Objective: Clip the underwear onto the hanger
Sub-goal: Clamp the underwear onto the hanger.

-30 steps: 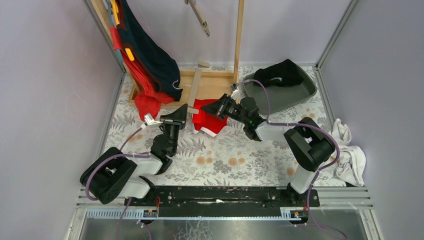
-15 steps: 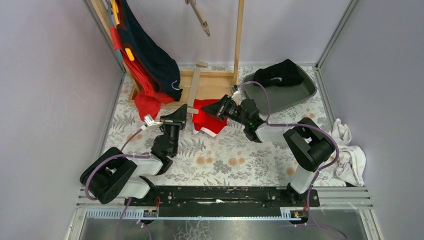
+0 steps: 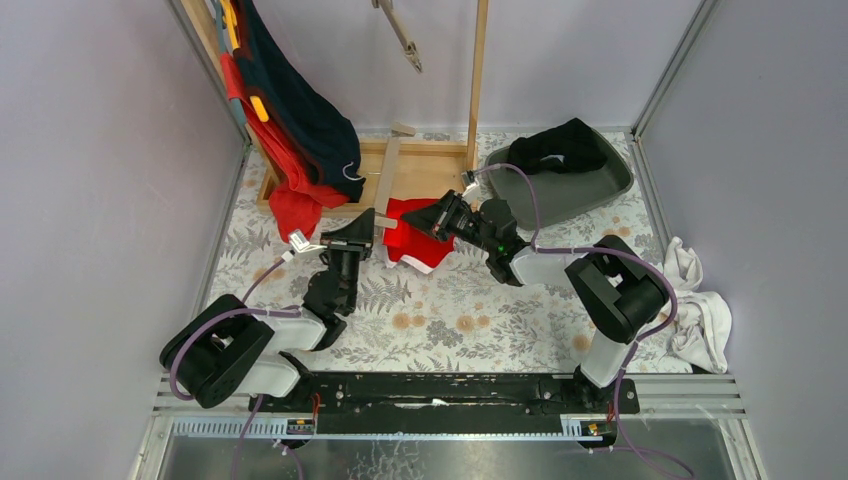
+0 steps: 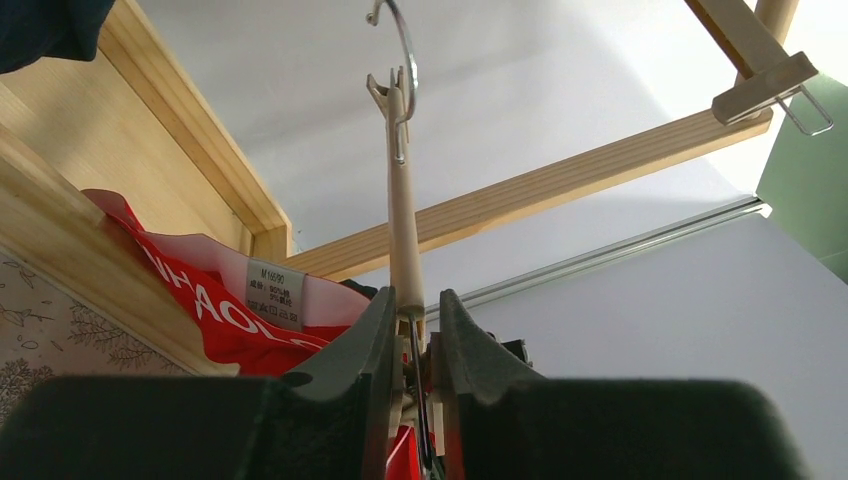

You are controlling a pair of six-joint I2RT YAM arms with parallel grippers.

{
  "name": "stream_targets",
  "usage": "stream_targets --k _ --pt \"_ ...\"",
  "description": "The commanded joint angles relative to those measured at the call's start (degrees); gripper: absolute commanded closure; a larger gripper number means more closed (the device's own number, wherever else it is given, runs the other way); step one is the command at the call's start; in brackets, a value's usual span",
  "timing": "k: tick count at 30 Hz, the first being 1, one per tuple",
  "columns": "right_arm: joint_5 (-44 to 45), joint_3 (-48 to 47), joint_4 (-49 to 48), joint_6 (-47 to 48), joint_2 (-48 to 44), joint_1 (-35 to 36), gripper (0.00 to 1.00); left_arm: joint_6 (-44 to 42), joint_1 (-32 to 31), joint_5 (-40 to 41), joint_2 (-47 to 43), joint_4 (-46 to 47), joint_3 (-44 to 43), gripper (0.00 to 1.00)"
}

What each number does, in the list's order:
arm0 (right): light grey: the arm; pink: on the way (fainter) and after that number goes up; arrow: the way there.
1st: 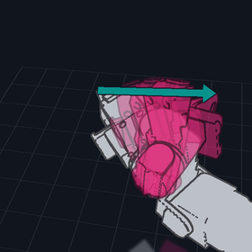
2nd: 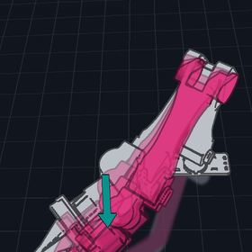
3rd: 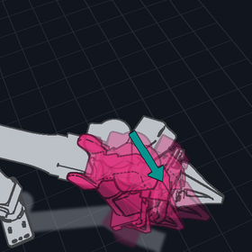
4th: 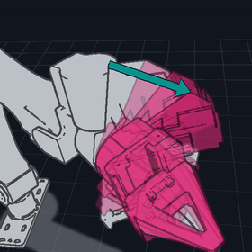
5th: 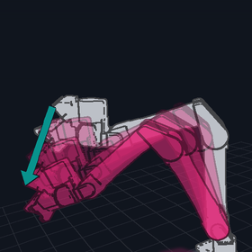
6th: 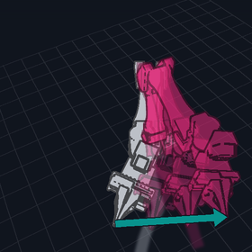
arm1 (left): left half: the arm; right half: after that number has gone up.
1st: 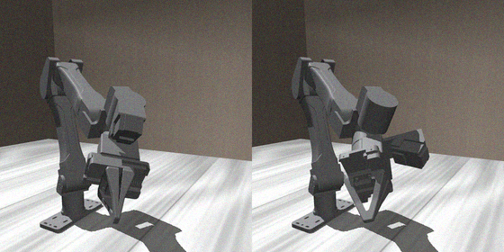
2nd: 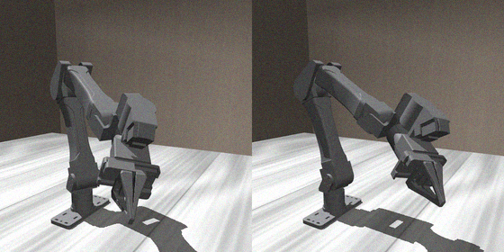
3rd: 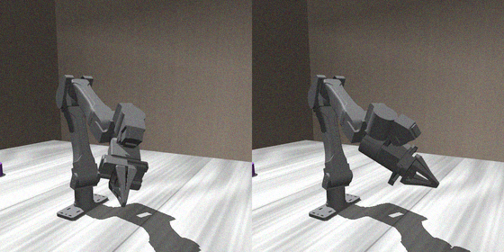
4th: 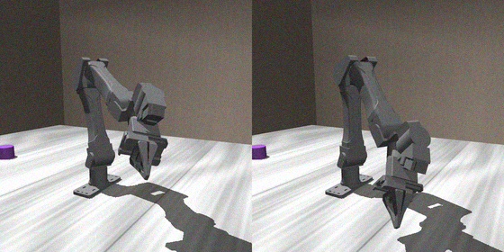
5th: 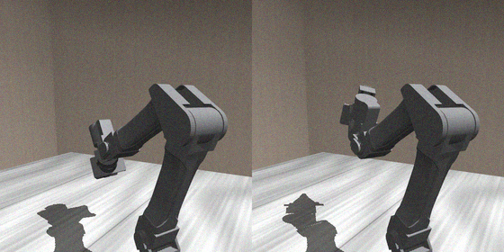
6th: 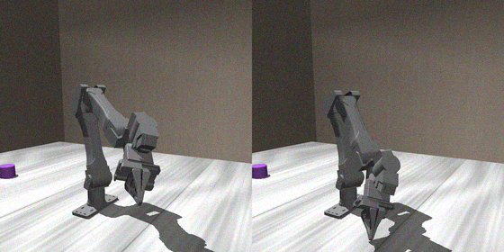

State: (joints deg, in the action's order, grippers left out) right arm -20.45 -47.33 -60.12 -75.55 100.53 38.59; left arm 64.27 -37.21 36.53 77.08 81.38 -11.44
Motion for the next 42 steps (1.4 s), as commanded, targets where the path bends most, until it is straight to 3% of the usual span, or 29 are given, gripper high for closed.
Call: stream_targets --k 1,5,10,20,36,42 --pt "0.7 -0.8 -4.7 -0.7 0.4 0.7 1.00 -2.1 -0.8 1.6 -0.3 5.4 -0.2 0.80" --pt "0.6 -1.0 -4.8 -0.8 0.5 0.8 1.00 -2.5 -0.9 1.5 0.0 6.2 -0.2 0.71" --pt "0.4 -0.8 -4.9 -0.9 0.8 0.8 1.00 -2.7 -1.0 1.5 0.4 6.6 -0.1 0.68" --pt "-0.4 0.1 -3.7 0.4 1.5 0.5 1.00 -1.8 -1.1 2.9 3.9 8.9 2.2 0.68" --pt "-1.7 6.1 -2.5 2.2 5.7 -0.9 1.00 5.4 -1.2 3.6 19.2 10.7 3.4 0.74" --pt "-1.5 8.6 -2.4 3.2 6.2 -1.7 1.00 7.0 -1.2 3.8 21.6 10.6 5.2 0.61"
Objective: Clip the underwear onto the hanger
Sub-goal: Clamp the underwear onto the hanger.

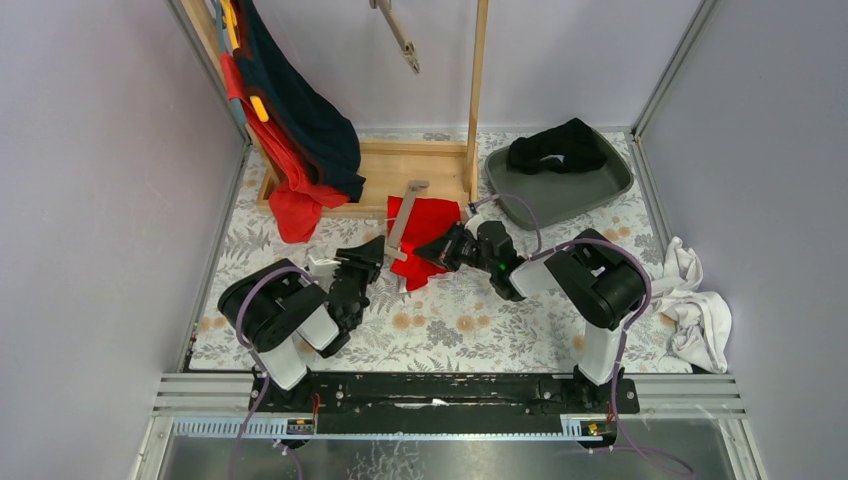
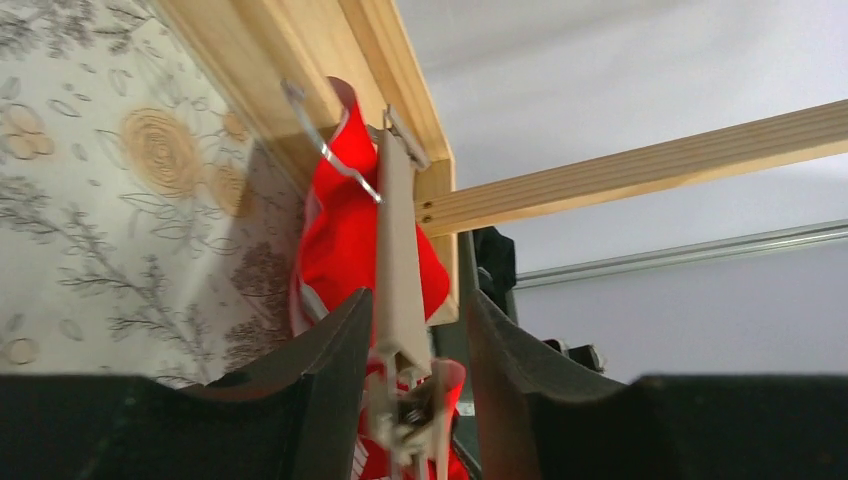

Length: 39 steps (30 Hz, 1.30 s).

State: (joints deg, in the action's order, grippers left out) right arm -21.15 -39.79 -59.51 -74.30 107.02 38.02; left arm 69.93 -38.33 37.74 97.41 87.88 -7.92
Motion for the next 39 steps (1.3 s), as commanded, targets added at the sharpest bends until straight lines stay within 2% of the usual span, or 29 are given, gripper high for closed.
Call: stream_targets --k 1,6,10,12,14,16,19,21,23,25,27,30,34,39 --pt "-0.8 1.3 -2.9 2.3 -0.2 -1.4 1.00 1.5 -0.2 2.6 1.4 4.1 2.1 0.58" --pt "-1.0 2.3 -2.6 3.2 0.4 -2.4 1.00 1.1 -0.2 3.6 1.3 4.1 5.2 0.42" --pt "-2.0 1.9 0.5 5.5 0.8 -2.6 1.00 -0.6 -0.2 6.4 -1.2 4.2 7.5 0.41" --pt "-2.8 0.8 4.9 8.7 0.6 -2.7 0.99 -5.2 -0.2 6.6 -4.6 4.1 7.7 0.35" --pt "-2.1 -0.7 10.1 13.0 -0.3 -2.8 0.79 -10.2 -0.2 5.5 -8.8 4.0 7.6 0.25" --pt "0.6 -2.2 15.3 18.9 -2.2 -2.9 0.59 -15.5 -0.1 3.6 -12.7 4.0 7.3 0.22" --pt "5.1 -6.3 24.6 27.2 -5.1 -2.9 0.43 -22.1 0.1 -0.2 -17.8 3.6 6.2 0.17" --pt "7.3 -9.8 29.1 31.4 -6.0 -3.0 0.36 -22.2 0.6 -1.2 -20.0 2.4 5.4 0.12" --pt "7.9 -13.0 31.0 34.6 -5.3 -3.1 0.36 -21.1 1.7 -2.7 -21.8 1.5 4.8 0.06" --pt "6.9 -16.1 31.5 36.1 -3.4 -3.4 0.36 -20.4 4.6 -8.4 -22.8 -0.2 3.4 0.01" --pt "5.1 -18.3 30.0 36.3 -1.1 -3.9 0.37 -17.5 8.6 -16.3 -23.8 -6.3 0.8 0.00" --pt "2.0 -21.4 27.6 35.8 2.7 -4.9 0.38 -17.9 12.1 -23.7 -23.7 -12.4 -3.0 0.00" --pt "-0.1 -25.8 28.9 36.3 6.6 -5.4 0.38 -16.4 16.1 -30.7 -21.2 -11.4 -5.7 0.00" --pt "2.8 -22.9 34.3 37.1 2.8 -5.5 0.35 -12.5 20.2 -37.3 -16.8 -6.4 -6.0 0.00"
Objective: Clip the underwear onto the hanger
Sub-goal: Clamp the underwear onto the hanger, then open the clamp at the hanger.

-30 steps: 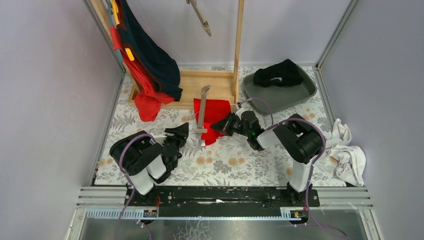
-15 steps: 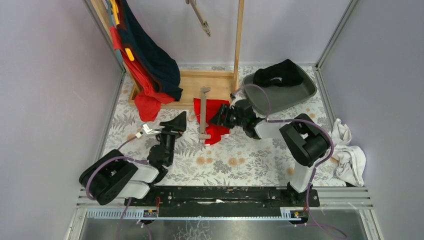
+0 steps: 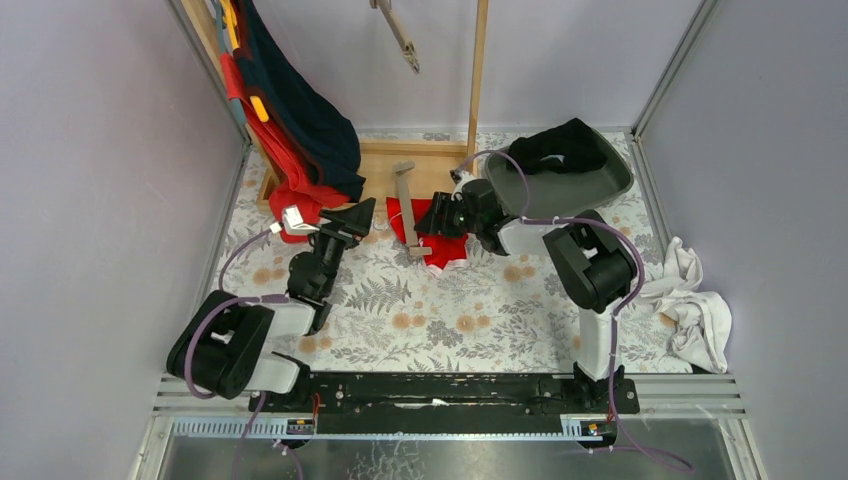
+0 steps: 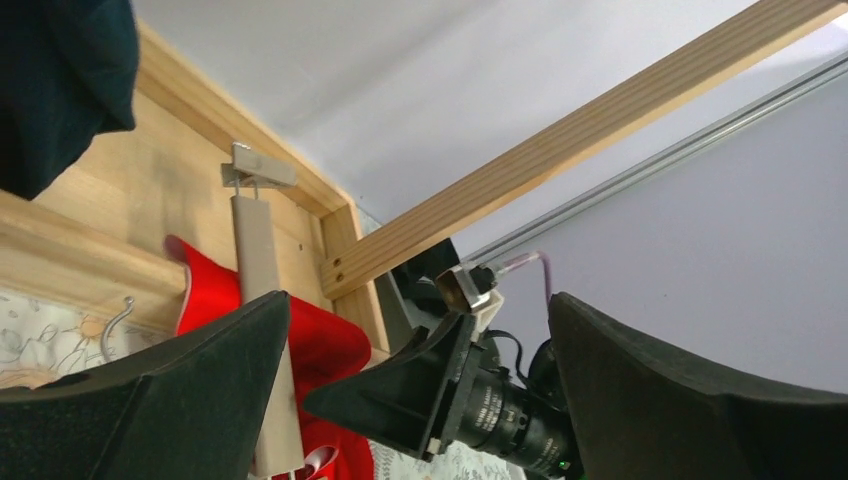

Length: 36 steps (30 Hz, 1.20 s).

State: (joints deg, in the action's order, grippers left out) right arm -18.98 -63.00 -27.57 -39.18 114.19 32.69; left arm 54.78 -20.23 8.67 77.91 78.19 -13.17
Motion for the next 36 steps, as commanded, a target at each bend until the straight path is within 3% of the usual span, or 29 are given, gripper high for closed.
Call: stream_targets --k 1,9,13,21,36 --pt "0.3 2.1 2.1 1.3 -5.8 0.0 0.35 3.1 2.4 -9.1 3.6 4.3 -0.9 0.00" --pt "3.1 14.4 3.2 1.3 -20.4 2.9 0.32 4.1 2.7 -11.9 8.2 7.6 -2.3 0.00" --pt "6.7 13.7 6.8 4.2 -23.7 2.9 0.27 3.8 2.8 -11.9 8.6 8.2 -2.6 0.00" --pt "5.0 4.3 4.2 9.0 -13.9 2.8 0.29 4.6 4.8 -14.5 8.6 8.8 -3.9 0.01" --pt "-2.0 -5.3 -7.6 5.4 1.9 1.8 0.31 9.2 11.2 -25.8 13.5 13.8 -7.0 0.05"
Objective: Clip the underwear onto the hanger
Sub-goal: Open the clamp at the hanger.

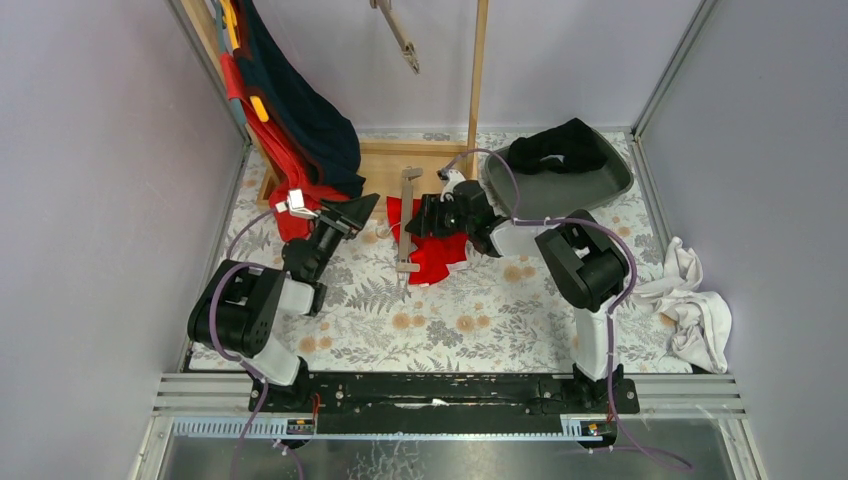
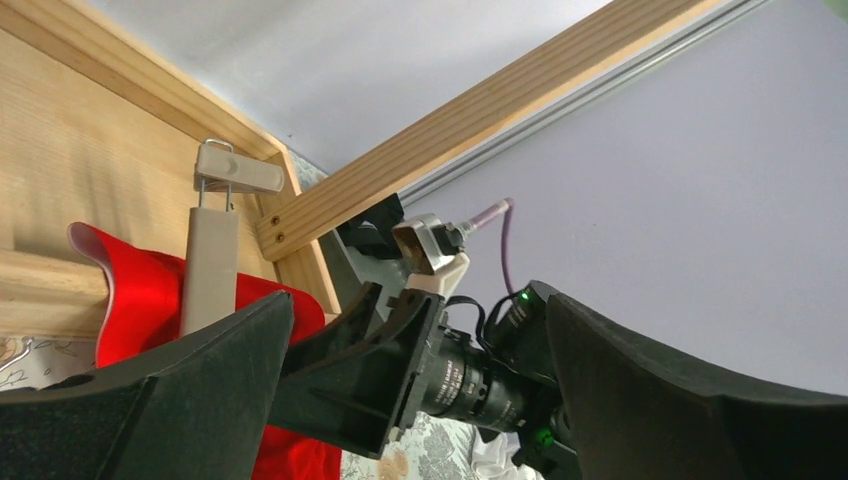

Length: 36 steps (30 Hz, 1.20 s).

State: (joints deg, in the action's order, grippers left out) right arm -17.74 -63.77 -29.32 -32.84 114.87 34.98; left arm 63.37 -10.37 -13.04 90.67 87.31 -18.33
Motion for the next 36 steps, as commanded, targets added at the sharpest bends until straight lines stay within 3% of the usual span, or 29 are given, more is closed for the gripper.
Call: stream_targets --k 1,11,18,20,25,32,36 --pt "-3.7 -5.1 -6.4 -1.3 2.0 -0.5 0.32 0.7 1.6 -4.7 1.0 4.6 -2.1 0.05" --pt "-7.6 -11.6 -10.3 -5.8 10.4 -0.9 0.46 2.2 4.0 -9.3 4.0 4.9 -4.6 0.04" --pt "-9.4 -7.2 -17.1 -7.5 9.5 -1.3 0.88 2.9 5.2 -11.6 6.9 5.0 -6.4 0.03" --pt "-10.7 -4.6 -20.6 -8.2 8.6 -1.4 0.96 3.4 5.2 -12.4 8.1 5.1 -7.2 0.02" --pt "-15.8 0.4 -30.5 -14.6 7.9 -2.5 1.00 4.5 5.2 -13.7 10.4 5.2 -8.7 0.00" --pt "-23.9 2.3 -51.4 -32.3 12.6 -3.4 1.00 6.6 5.3 -15.3 12.0 5.3 -11.4 0.00" --pt "-24.6 3.4 -55.7 -36.3 12.8 -3.4 1.00 7.3 5.3 -15.9 11.8 5.3 -12.6 0.00"
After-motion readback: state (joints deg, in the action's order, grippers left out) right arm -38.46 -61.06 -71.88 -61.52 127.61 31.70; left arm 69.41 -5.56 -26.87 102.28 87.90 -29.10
